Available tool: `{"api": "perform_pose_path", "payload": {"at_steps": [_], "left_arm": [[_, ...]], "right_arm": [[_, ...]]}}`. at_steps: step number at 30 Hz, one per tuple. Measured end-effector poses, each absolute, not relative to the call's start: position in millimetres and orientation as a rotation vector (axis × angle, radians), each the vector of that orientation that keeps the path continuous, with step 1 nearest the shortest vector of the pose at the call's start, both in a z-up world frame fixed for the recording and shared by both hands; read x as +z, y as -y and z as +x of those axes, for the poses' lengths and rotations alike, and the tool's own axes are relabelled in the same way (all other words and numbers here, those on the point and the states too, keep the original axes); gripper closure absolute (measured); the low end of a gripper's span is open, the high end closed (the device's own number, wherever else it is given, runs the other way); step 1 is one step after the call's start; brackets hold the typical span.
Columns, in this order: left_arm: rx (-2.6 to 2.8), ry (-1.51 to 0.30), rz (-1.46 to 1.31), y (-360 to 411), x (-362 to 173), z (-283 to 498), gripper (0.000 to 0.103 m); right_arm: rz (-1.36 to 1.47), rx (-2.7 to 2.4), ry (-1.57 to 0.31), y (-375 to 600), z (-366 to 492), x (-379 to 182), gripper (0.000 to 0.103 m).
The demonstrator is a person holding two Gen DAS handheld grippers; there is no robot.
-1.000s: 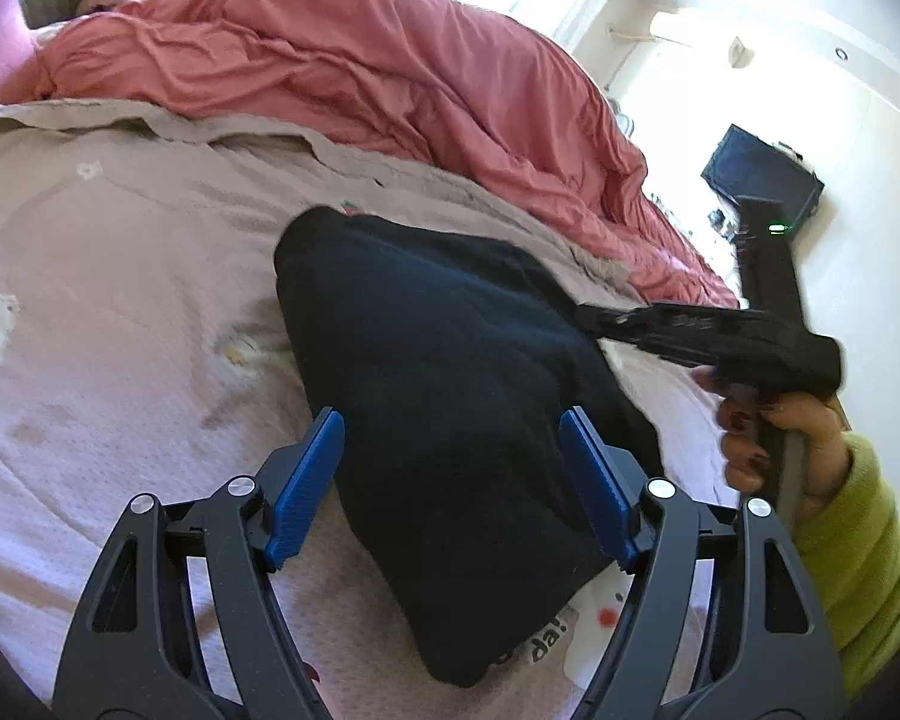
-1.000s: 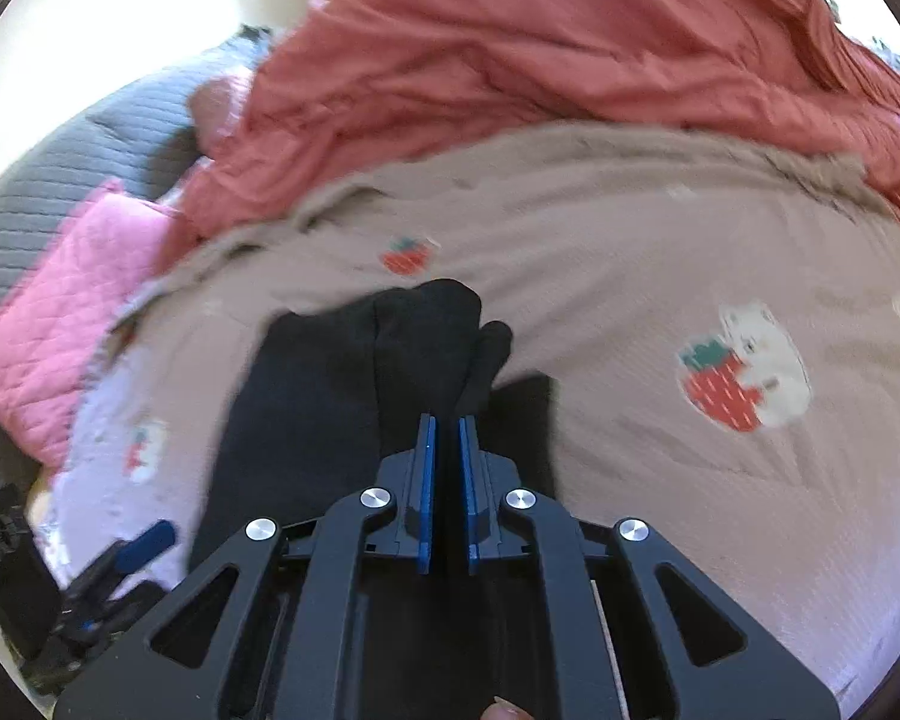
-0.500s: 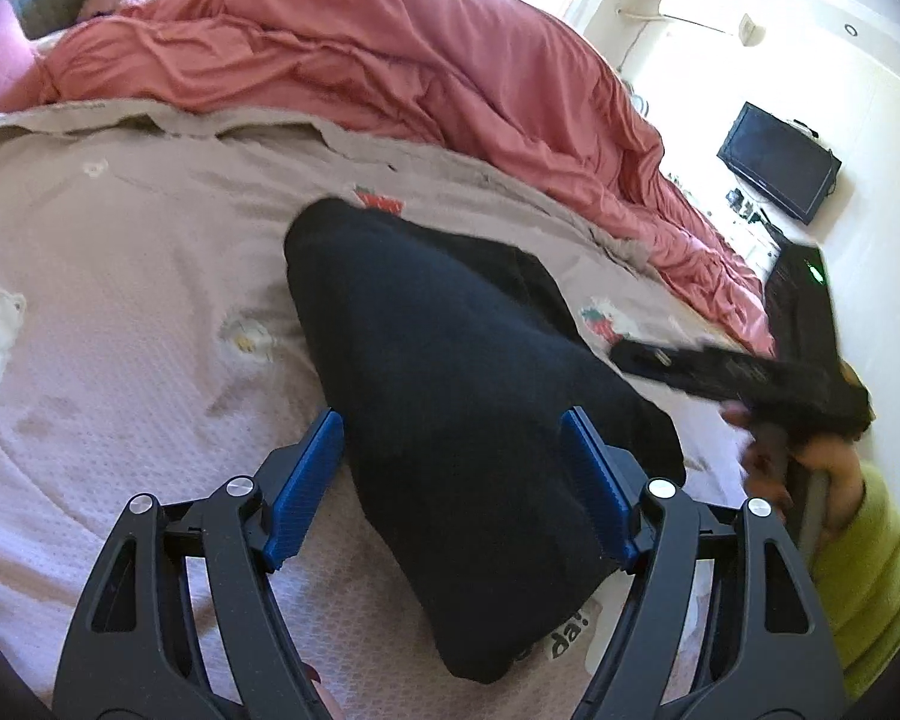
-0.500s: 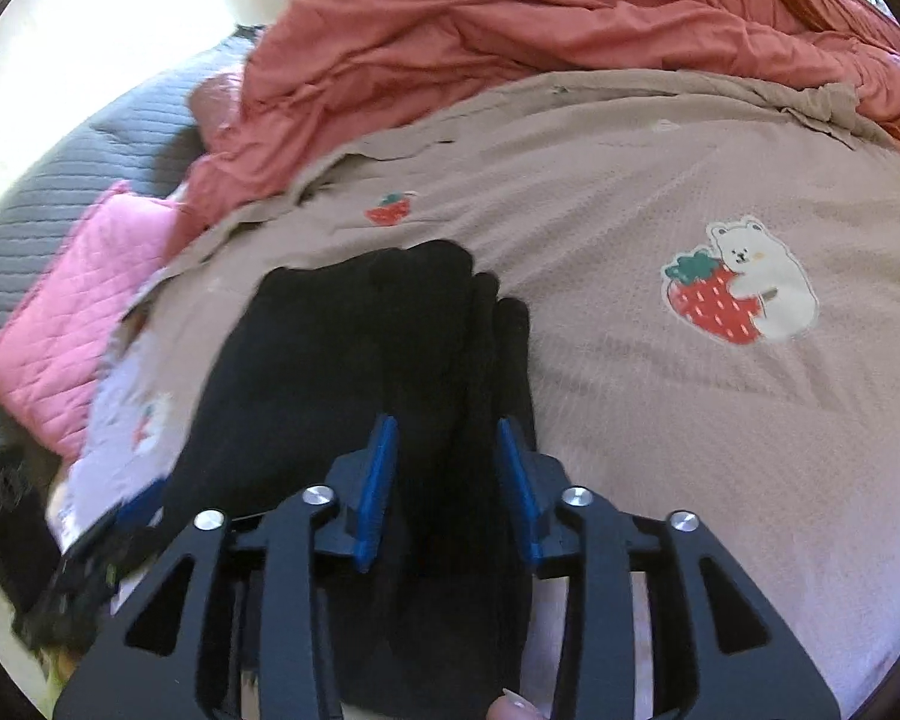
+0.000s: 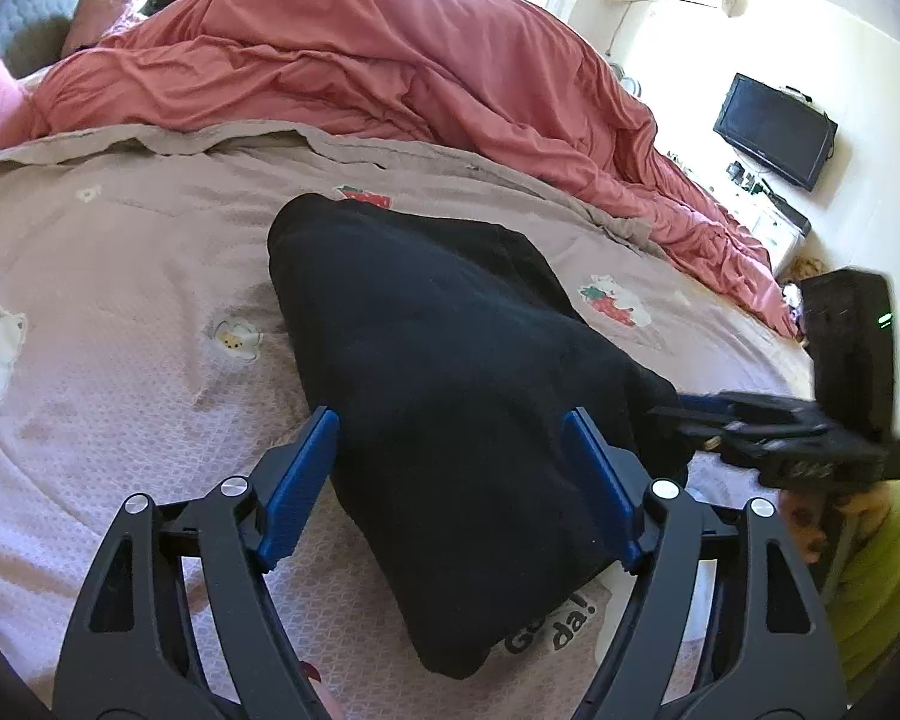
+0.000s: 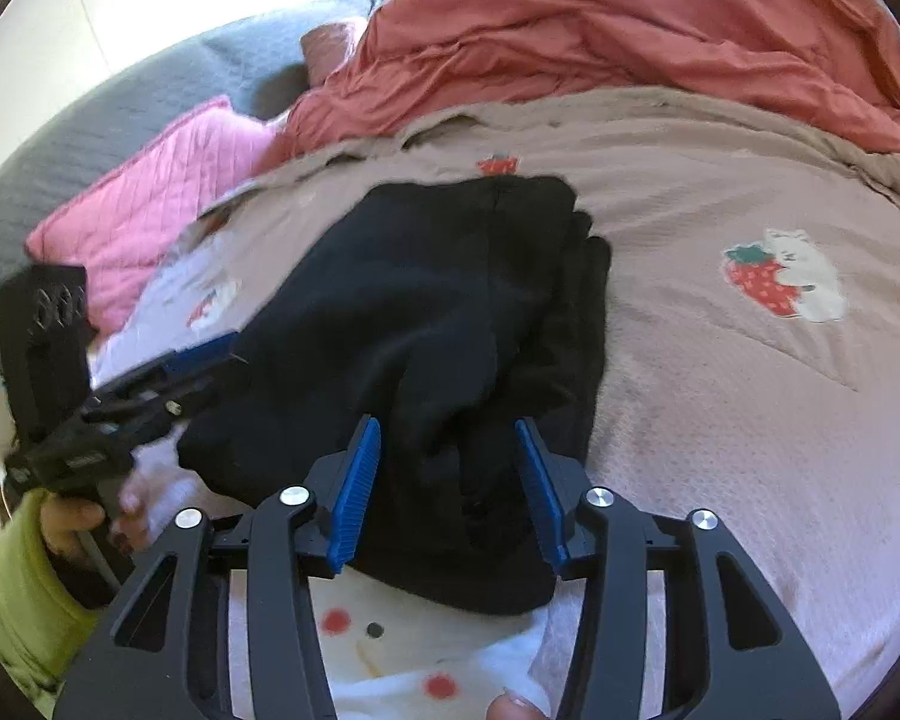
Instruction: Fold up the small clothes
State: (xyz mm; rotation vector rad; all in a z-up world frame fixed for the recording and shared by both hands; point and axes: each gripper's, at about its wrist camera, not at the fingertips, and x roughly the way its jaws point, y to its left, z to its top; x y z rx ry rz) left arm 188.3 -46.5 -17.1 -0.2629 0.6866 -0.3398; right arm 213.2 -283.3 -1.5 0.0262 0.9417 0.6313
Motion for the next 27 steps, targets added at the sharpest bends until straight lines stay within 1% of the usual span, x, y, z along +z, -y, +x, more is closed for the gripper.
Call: {"api": "perform_pose_path", "payload": {"at_steps": [1,2,3,4,6,8,11,15,18,20,27], "left_arm": [[-0.34,-0.689,-0.267,45,-18,189,0.035],[-0.341,-0.692,-0.274,44,-18,189,0.035],[-0.341,-0.692,-0.278,44,-18,189,0.035],[-0.344,-0.691,-0.283,44,-18,188,0.035],[-0.353,-0.68,-0.281,45,-14,186,0.035],[-0.372,-0.679,-0.284,48,-13,185,0.035],[-0.361,-0.718,-0.263,53,-19,187,0.034],[-0.344,-0.754,-0.253,55,-28,190,0.034],[-0.342,-0.747,-0.262,53,-26,190,0.034],[-0.338,-0.744,-0.261,52,-26,190,0.034],[-0.332,-0.729,-0.251,52,-22,186,0.033]], "right_arm": [[0.019,0.628,-0.955,281,215,-6,0.059],[0.025,0.634,-0.958,282,215,-7,0.075],[0.076,0.67,-0.966,285,214,-6,0.088],[0.132,0.681,-0.97,290,213,-4,0.092],[0.178,0.658,-0.959,302,206,4,0.092],[0.153,0.634,-0.954,308,198,7,0.092],[0.081,0.598,-0.99,302,192,-9,0.09],[0.185,0.579,-0.998,308,196,-22,0.087],[0.171,0.563,-0.993,306,194,-17,0.085],[0.16,0.554,-0.981,305,192,-11,0.081],[0.129,0.512,-0.962,303,183,0,0.076]]}}
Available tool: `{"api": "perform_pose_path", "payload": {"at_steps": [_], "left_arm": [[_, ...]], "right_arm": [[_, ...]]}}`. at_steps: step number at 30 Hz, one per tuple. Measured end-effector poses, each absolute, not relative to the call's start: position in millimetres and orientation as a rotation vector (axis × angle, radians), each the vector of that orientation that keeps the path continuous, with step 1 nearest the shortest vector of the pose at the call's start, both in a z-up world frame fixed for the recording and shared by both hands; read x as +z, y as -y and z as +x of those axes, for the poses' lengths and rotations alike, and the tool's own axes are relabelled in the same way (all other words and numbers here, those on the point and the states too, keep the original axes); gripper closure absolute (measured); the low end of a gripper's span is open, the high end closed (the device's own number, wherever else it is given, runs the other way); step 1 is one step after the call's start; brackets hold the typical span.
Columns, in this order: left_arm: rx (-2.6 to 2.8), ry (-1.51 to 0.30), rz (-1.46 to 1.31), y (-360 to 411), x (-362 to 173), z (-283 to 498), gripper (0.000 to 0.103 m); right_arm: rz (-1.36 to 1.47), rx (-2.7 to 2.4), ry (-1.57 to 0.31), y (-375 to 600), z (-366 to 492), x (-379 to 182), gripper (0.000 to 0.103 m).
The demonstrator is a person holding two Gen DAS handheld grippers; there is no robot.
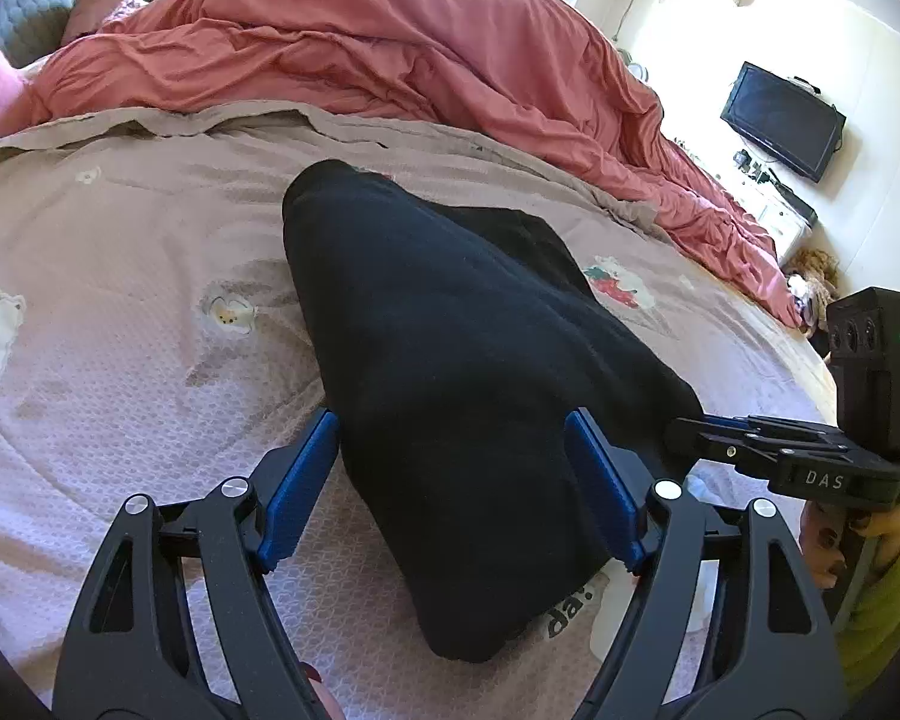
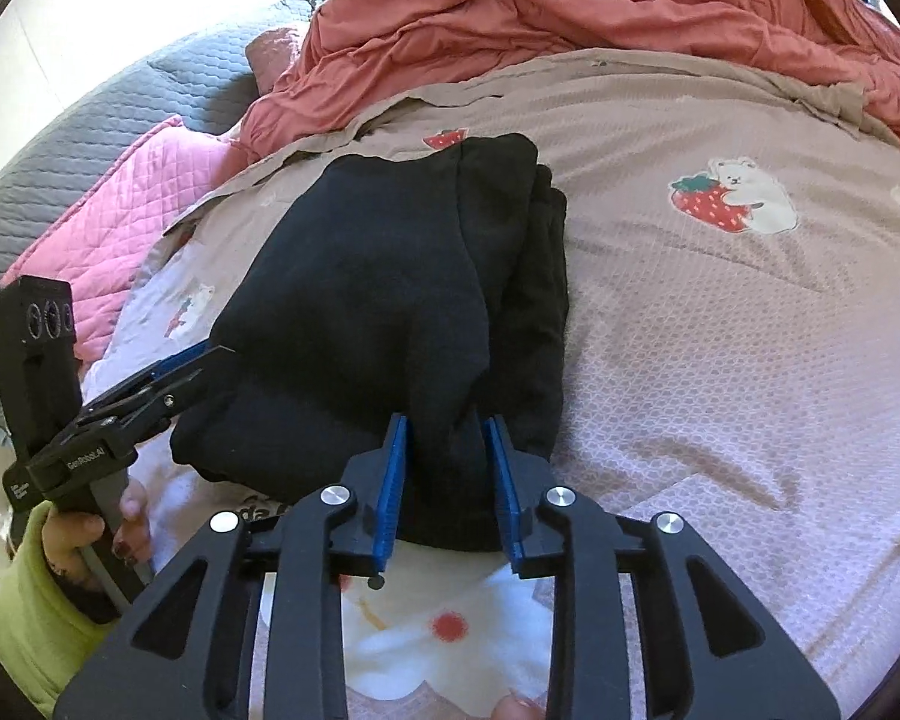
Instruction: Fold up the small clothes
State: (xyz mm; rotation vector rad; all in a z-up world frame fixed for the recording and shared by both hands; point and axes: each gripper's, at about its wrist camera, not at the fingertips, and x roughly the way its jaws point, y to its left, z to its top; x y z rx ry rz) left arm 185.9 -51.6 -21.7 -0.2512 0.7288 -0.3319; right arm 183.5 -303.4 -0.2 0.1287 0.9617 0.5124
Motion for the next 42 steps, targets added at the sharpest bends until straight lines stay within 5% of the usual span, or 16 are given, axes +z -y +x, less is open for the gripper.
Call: {"api": "perform_pose_path", "payload": {"at_steps": [29,31,33,35,42], "left_arm": [[-0.284,-0.678,-0.283,34,-2,174,0.025],[-0.27,-0.673,-0.294,29,1,172,0.025],[-0.254,-0.668,-0.303,25,3,170,0.008],[-0.232,-0.659,-0.309,20,5,166,0.009],[-0.181,-0.643,-0.332,3,11,158,0.009]], "right_arm": [[0.058,0.437,-0.839,293,168,31,0.036],[0.039,0.419,-0.81,291,166,38,0.025],[0.023,0.39,-0.775,290,163,44,0.017],[0.025,0.361,-0.74,291,161,50,0.006],[0.045,0.319,-0.696,297,161,59,0.005]]}}
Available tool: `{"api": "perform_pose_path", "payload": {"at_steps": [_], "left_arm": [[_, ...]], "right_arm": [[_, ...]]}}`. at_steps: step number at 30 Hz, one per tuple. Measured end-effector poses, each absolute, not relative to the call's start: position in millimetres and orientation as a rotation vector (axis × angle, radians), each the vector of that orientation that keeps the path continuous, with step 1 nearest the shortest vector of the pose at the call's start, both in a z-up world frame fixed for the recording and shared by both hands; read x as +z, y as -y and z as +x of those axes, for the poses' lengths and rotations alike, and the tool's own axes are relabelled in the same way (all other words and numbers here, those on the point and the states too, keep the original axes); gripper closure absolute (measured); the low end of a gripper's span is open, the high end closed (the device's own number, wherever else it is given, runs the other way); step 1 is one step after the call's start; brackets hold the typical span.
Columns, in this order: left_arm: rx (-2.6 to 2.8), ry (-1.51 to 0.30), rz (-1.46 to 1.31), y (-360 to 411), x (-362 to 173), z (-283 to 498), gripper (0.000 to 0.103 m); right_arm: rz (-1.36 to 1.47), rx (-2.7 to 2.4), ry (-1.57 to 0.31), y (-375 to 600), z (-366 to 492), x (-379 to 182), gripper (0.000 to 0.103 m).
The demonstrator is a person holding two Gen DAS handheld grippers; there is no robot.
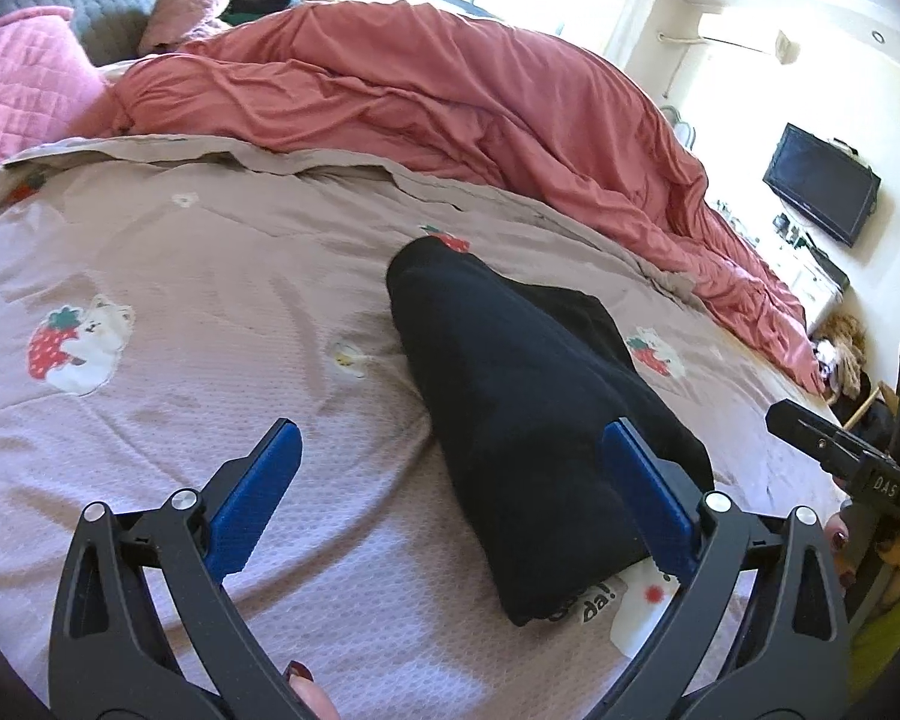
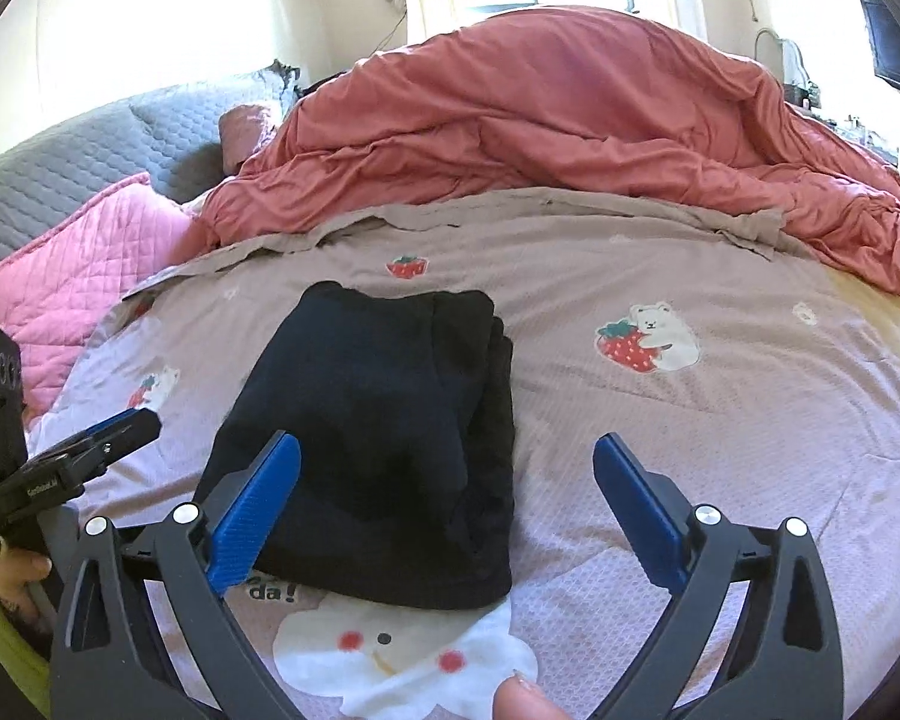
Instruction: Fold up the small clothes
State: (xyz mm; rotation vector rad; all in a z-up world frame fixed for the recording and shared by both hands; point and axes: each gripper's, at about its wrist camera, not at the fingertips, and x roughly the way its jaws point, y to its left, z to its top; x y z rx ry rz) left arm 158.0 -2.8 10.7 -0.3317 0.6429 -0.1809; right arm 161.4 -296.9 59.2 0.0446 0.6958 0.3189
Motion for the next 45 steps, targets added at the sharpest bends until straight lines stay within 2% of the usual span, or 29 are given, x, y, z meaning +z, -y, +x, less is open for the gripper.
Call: {"api": "perform_pose_path", "payload": {"at_steps": [18,45], "left_arm": [[-0.095,-0.6,-0.281,-2,18,97,0.009],[-0.074,-0.753,-0.237,40,-10,43,0.009]], "right_arm": [[0.069,0.325,-0.647,294,121,68,0.005],[-0.029,0.278,-0.681,286,50,24,0.005]]}}
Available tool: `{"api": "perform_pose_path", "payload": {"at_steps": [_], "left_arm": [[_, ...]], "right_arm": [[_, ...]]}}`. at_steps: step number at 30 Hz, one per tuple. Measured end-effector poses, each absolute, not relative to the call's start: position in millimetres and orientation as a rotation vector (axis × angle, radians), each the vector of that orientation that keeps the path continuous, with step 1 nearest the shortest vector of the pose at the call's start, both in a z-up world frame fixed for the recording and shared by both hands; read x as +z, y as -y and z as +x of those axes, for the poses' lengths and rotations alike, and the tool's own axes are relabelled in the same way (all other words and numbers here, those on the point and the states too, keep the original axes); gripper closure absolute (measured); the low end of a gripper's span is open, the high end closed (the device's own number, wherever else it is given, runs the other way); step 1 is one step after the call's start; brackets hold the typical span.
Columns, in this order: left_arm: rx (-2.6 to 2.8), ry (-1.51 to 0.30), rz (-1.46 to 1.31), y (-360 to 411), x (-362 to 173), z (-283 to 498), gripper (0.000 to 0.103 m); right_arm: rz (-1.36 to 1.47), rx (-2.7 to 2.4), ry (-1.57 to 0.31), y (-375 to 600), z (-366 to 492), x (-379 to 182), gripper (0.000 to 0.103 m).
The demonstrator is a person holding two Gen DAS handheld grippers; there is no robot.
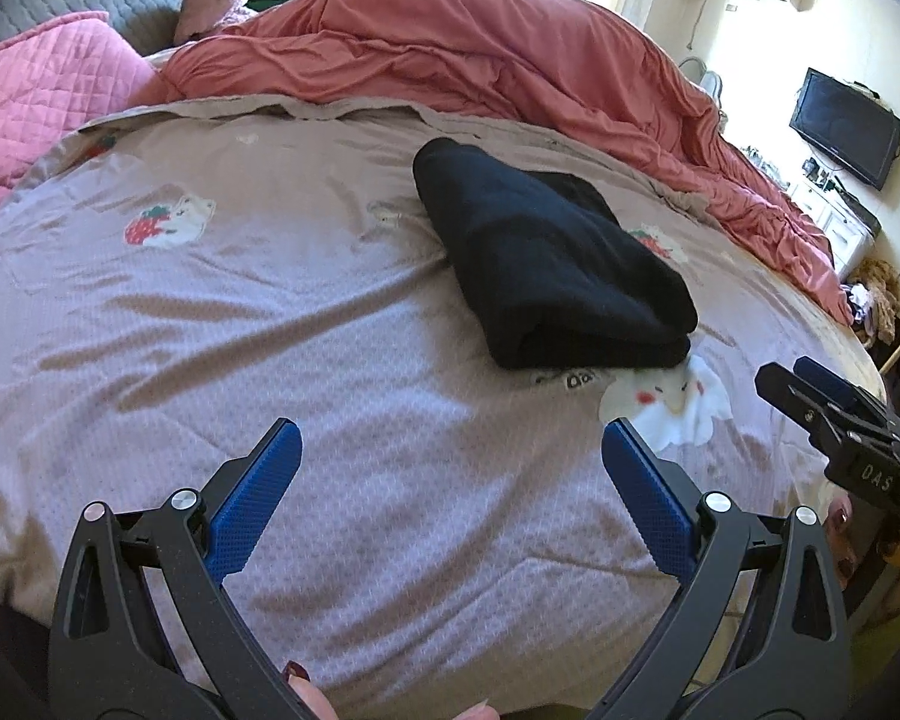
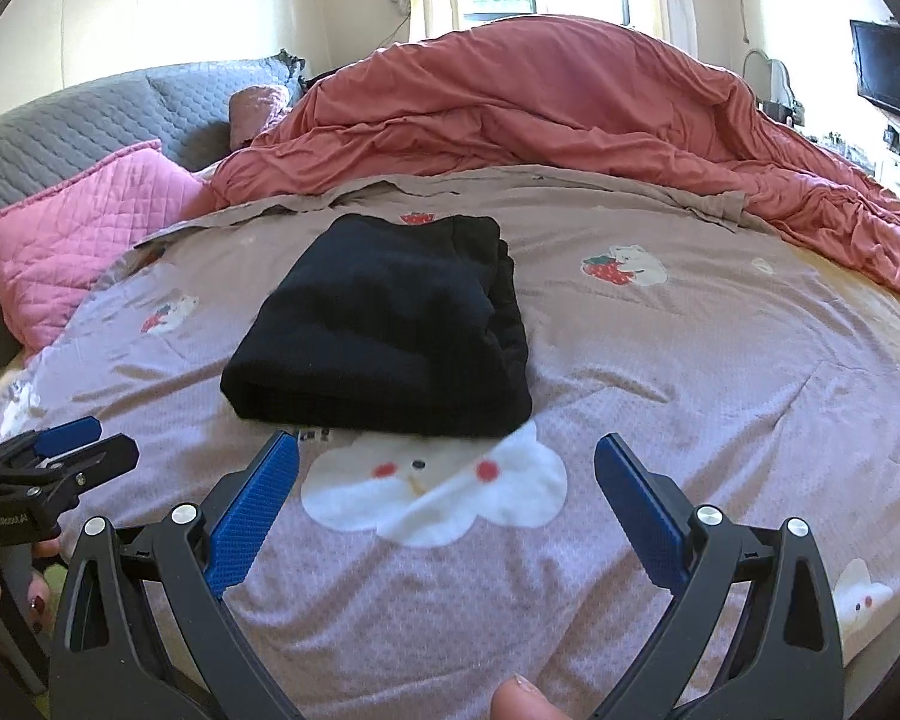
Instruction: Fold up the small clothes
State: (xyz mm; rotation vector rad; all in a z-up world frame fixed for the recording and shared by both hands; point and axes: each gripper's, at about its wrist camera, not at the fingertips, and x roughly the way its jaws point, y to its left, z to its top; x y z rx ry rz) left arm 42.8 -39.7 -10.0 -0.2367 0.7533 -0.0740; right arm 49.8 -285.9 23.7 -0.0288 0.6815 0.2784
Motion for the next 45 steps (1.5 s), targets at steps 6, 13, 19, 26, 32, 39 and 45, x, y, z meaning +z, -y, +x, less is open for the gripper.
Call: {"api": "perform_pose_path", "payload": {"at_steps": [6,13,19,26,32,39,45], "left_arm": [[-0.059,-0.765,-0.254,36,-14,42,0.009],[-0.053,-0.799,-0.264,34,-20,46,0.009],[-0.052,-0.802,-0.257,35,-21,46,0.009],[-0.043,-0.806,-0.255,36,-21,46,0.009],[-0.034,-0.808,-0.244,38,-21,45,0.009],[-0.028,-0.811,-0.234,38,-21,46,0.009],[-0.018,-0.816,-0.224,39,-22,47,0.009]], "right_arm": [[-0.047,0.256,-0.733,284,44,7,0.005],[-0.046,0.241,-0.745,280,49,3,0.005],[-0.046,0.245,-0.747,279,50,3,0.005],[-0.036,0.238,-0.747,282,50,3,0.005],[-0.037,0.238,-0.749,283,49,4,0.005],[-0.04,0.232,-0.744,284,49,5,0.005],[-0.045,0.232,-0.75,284,49,3,0.005]]}}
